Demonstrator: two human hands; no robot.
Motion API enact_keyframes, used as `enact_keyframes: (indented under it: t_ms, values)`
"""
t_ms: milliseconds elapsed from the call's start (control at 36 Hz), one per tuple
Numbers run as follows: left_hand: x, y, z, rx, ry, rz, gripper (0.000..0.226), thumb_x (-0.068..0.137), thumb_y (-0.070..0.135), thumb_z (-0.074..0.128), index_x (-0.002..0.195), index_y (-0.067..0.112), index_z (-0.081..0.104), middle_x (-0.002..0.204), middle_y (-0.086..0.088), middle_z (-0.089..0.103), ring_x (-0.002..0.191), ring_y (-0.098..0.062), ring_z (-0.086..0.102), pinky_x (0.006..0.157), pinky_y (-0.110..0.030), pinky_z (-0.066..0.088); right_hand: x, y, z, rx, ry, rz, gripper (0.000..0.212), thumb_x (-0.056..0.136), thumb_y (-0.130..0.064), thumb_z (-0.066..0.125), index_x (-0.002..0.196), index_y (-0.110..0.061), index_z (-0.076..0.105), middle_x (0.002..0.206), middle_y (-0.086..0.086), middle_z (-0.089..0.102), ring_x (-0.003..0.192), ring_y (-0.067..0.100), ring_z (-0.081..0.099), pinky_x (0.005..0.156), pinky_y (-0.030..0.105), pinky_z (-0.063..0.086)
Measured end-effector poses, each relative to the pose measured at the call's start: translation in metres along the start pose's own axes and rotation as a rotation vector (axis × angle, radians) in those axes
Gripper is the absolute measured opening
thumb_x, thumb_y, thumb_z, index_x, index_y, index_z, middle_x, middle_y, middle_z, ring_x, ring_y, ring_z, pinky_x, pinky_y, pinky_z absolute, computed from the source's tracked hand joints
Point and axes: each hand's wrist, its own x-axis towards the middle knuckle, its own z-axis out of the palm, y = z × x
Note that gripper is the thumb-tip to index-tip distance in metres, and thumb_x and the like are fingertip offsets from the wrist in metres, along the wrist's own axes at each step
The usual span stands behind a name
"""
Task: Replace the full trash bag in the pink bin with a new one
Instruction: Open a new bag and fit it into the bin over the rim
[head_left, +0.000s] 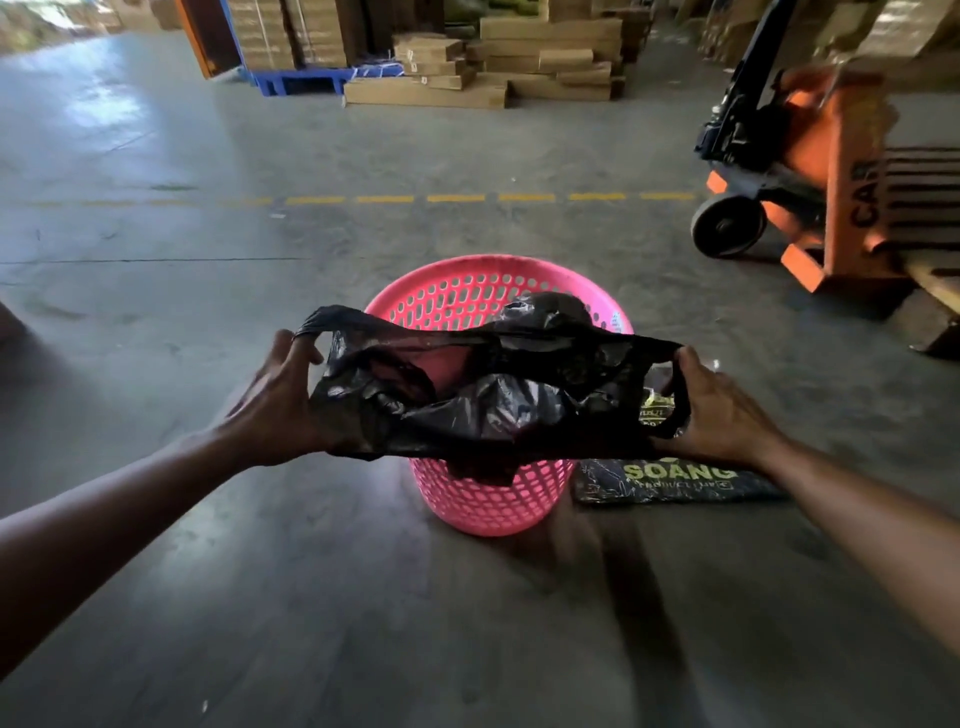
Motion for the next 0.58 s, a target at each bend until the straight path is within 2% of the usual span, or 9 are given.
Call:
enact_keyframes:
  t_ms: [83, 139, 194, 250, 333, 389, 444, 528, 583]
  values:
    - [0.006, -0.002, 0.001, 0.018, -0.011, 0.036, 0.105, 0.046, 0.060, 0.083, 0.136, 0.029, 0.037, 0.117, 0.001, 0.036, 0.065, -0.021, 0.064, 0.064, -0.035, 0.051, 0.017, 0.005, -0.001, 0.149, -0.103, 0.068, 0.092, 0.051, -0.066, 0.083, 0.124, -0.032, 0.038, 0.101, -0.003, 0.066, 0.087, 0.023, 0.065, 0.078, 0.038, 0.053]
    - [0.020, -0.006, -0.005, -0.017, -0.085, 0.056, 0.115, 0.046, 0.058, 0.089, 0.147, 0.038, 0.037, 0.120, -0.002, 0.039, 0.064, -0.013, 0.065, 0.069, -0.029, 0.052, 0.040, 0.015, -0.005, 0.299, -0.163, 0.116, 0.078, 0.055, -0.056, 0.085, 0.119, -0.032, 0.047, 0.100, 0.000, 0.069, 0.091, 0.025, 0.068, 0.085, 0.041, 0.056]
    - [0.039, -0.012, -0.016, -0.161, -0.210, 0.033, 0.116, 0.040, 0.067, 0.086, 0.144, 0.048, 0.040, 0.120, -0.004, 0.046, 0.064, -0.009, 0.066, 0.068, -0.018, 0.055, 0.065, 0.020, -0.011, 0.471, -0.174, 0.146, 0.047, 0.072, -0.044, 0.081, 0.108, -0.024, 0.059, 0.103, 0.013, 0.072, 0.092, 0.029, 0.068, 0.084, 0.044, 0.056]
    - [0.058, -0.016, -0.029, -0.409, -0.381, -0.075, 0.098, 0.044, 0.061, 0.087, 0.135, 0.057, 0.050, 0.120, -0.008, 0.055, 0.076, -0.003, 0.069, 0.067, -0.017, 0.055, 0.086, 0.014, -0.021, 0.639, -0.154, 0.239, 0.005, 0.092, -0.022, 0.064, 0.091, -0.017, 0.062, 0.093, 0.015, 0.070, 0.079, 0.023, 0.064, 0.070, 0.036, 0.051]
    - [0.079, -0.014, -0.038, -0.731, -0.520, -0.220, 0.087, 0.047, 0.063, 0.091, 0.129, 0.045, 0.067, 0.116, -0.006, 0.067, 0.092, -0.010, 0.067, 0.081, -0.027, 0.055, 0.111, -0.005, -0.034, 0.833, -0.135, 0.419, 0.017, 0.092, -0.026, 0.055, 0.077, -0.019, 0.059, 0.071, 0.000, 0.061, 0.057, 0.013, 0.056, 0.059, 0.029, 0.042]
    - [0.090, -0.011, -0.035, -0.805, -0.540, -0.318, 0.092, 0.043, 0.060, 0.093, 0.125, 0.024, 0.073, 0.108, -0.002, 0.072, 0.090, -0.015, 0.066, 0.086, -0.033, 0.052, 0.124, -0.014, -0.031, 0.859, -0.119, 0.479, 0.017, 0.086, -0.034, 0.059, 0.076, -0.021, 0.059, 0.070, 0.000, 0.058, 0.058, 0.016, 0.054, 0.056, 0.028, 0.041]
    - [0.098, -0.006, -0.029, -0.793, -0.518, -0.437, 0.074, 0.049, 0.054, 0.093, 0.109, 0.013, 0.079, 0.103, -0.001, 0.072, 0.084, -0.018, 0.066, 0.084, -0.034, 0.052, 0.134, -0.018, -0.019, 0.817, -0.054, 0.504, 0.023, 0.079, -0.039, 0.064, 0.069, -0.019, 0.062, 0.067, 0.001, 0.059, 0.060, 0.019, 0.054, 0.058, 0.027, 0.042]
    - [0.101, -0.001, -0.014, -0.821, -0.355, -0.544, 0.026, 0.084, 0.032, 0.077, 0.098, 0.010, 0.076, 0.101, -0.009, 0.070, 0.081, -0.020, 0.067, 0.085, -0.035, 0.053, 0.142, -0.016, -0.002, 0.798, 0.165, 0.587, 0.036, 0.054, -0.047, 0.073, 0.053, -0.013, 0.061, 0.063, 0.006, 0.063, 0.062, 0.018, 0.058, 0.060, 0.035, 0.043]
    - [0.102, -0.001, -0.005, -0.906, -0.114, -0.577, 0.017, 0.093, 0.022, 0.068, 0.079, 0.014, 0.074, 0.098, -0.008, 0.067, 0.082, -0.020, 0.067, 0.084, -0.036, 0.052, 0.141, -0.015, 0.001, 0.796, 0.296, 0.644, 0.037, 0.049, -0.047, 0.074, 0.057, -0.013, 0.061, 0.071, 0.011, 0.073, 0.065, 0.022, 0.065, 0.063, 0.038, 0.051]
